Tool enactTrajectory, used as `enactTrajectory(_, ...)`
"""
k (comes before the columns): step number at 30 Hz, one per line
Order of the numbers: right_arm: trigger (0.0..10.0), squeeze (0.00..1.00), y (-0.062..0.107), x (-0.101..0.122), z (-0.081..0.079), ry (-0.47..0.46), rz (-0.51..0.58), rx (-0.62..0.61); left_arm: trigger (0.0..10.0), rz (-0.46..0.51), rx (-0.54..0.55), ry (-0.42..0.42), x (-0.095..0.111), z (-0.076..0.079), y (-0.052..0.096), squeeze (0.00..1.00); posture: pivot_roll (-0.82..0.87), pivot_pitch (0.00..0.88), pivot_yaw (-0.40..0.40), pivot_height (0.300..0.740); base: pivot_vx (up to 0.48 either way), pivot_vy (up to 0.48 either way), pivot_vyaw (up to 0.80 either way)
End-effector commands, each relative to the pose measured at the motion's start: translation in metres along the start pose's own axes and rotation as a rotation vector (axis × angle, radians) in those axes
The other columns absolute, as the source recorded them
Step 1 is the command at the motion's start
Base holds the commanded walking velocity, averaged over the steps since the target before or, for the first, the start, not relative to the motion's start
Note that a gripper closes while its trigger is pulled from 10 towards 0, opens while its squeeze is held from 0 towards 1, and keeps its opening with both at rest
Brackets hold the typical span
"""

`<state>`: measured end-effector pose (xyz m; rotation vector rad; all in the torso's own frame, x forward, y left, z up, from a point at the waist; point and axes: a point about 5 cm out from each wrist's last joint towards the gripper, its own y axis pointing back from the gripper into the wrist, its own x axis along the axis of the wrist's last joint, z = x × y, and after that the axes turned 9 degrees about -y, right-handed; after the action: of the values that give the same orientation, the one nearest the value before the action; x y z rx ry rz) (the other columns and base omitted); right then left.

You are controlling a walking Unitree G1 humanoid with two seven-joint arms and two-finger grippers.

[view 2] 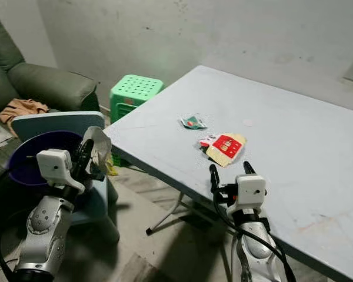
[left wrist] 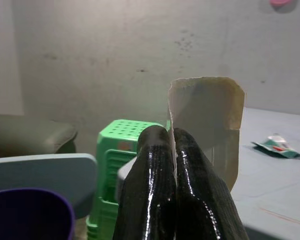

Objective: Picking trash to rubbish bin

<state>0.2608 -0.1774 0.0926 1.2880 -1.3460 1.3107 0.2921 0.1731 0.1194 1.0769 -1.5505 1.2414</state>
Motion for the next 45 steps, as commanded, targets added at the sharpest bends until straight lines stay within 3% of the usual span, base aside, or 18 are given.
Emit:
enactTrajectory(1,10.0,0.00,-0.0016,0.0007,0.0020,0.004,-0.006,0.002,10.0,-0.004,-0.008,-0.001,0.0010,0.0018,-0.0034,0.00,-0.04,0.000,-0.054,0.740,0.000,0.000,0.80)
enactTrajectory(23,10.0,0.00,-0.0036,0.0007,-0.0022,-0.003,-0.011,0.021,10.0,-0.020,0.029,0.006,0.0010,-0.0025,-0.0008,0.00,-0.03,0.005,-0.063,0.740,0.000,0.000,0.80)
enactTrajectory(34,10.0,0.00,-0.0029,0.0004,-0.0027,-0.005,-0.014,0.029,10.0,-0.075,0.051,0.028,-0.0034,-0.0043,-0.0009,0.00,-0.03,0.013,-0.067,0.740,0.000,0.000,0.80)
enactTrajectory(36,10.0,0.00,-0.0033,0.0008,-0.0024,-0.070,-0.011,0.014,10.0,-0.082,0.048,0.039,-0.0038,-0.0040,-0.0003,0.00,-0.03,0.014,-0.068,0.740,0.000,0.000,0.00)
enactTrajectory(45,10.0,0.00,-0.0051,0.0001,-0.0028,-0.048,-0.025,0.025,10.0,-0.101,0.049,0.049,-0.0046,-0.0033,-0.0003,0.00,-0.02,0.012,-0.079,0.740,0.000,0.000,0.00)
